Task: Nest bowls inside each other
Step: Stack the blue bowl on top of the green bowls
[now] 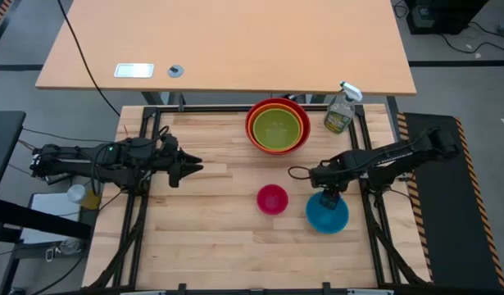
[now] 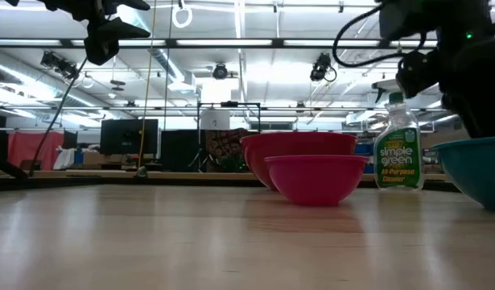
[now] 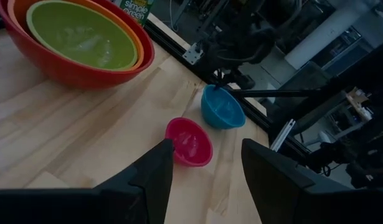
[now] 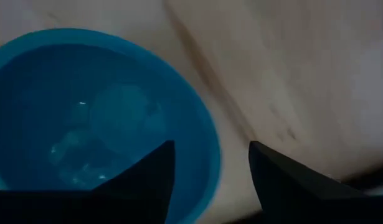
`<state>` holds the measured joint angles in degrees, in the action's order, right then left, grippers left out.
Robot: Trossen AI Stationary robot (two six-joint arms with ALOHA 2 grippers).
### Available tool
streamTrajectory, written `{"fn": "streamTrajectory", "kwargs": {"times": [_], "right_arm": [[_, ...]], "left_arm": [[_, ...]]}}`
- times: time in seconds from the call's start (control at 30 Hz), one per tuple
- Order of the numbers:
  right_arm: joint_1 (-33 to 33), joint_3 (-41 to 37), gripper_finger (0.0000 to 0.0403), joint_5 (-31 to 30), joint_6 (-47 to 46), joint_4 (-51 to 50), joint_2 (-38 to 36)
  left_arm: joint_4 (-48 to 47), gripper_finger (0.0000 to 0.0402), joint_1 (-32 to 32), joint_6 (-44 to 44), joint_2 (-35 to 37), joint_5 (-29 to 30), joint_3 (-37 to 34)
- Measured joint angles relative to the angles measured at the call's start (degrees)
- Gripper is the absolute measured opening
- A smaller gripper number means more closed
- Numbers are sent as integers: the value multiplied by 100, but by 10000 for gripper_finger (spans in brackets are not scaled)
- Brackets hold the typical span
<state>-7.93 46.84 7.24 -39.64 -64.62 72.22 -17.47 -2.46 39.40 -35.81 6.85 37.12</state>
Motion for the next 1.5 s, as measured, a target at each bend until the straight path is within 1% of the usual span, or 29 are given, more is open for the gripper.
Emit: {"fn": "streamTrajectory", "kwargs": {"times": [0.1, 0.2, 0.37, 0.5, 0.63, 0.73, 0.8, 1.03, 1.2, 1.4, 1.5], "right_arm": [[18, -284, 207, 185, 182, 265, -21], [23, -595, 202, 169, 192, 462, -19], [20, -999, 174, 143, 34, 974, -17], [20, -1093, 131, 141, -86, 1195, -19], [20, -1099, 73, 52, -214, 1254, -20], [20, -1068, 32, 198, -263, 1381, -46], [20, -1064, 15, 277, -271, 1443, -47], [20, -984, 14, 328, -496, 1472, -30], [32, -665, 14, 134, -500, 1242, -56], [238, -330, 14, 197, -616, 1072, -306], [459, -166, 15, 37, -678, 1083, -437]], "left_arm": [[-28, 192, 0, 0, -47, 0, 0], [-22, 192, 0, 2, -100, 0, 0], [-54, 192, 0, 0, -145, 0, 0], [-30, 192, 0, -2, -166, 0, 0], [-34, 192, 0, -5, -170, 0, 0], [-44, 192, 0, -7, -171, 0, 0], [-42, 192, 0, -7, -171, 0, 0], [-38, 192, 0, -2, -171, 0, 0], [-35, 192, 0, -5, -171, 2, 0], [-37, 192, 2, -1, -171, 2, 0], [-37, 192, 2, 26, -171, 2, 0]]}}
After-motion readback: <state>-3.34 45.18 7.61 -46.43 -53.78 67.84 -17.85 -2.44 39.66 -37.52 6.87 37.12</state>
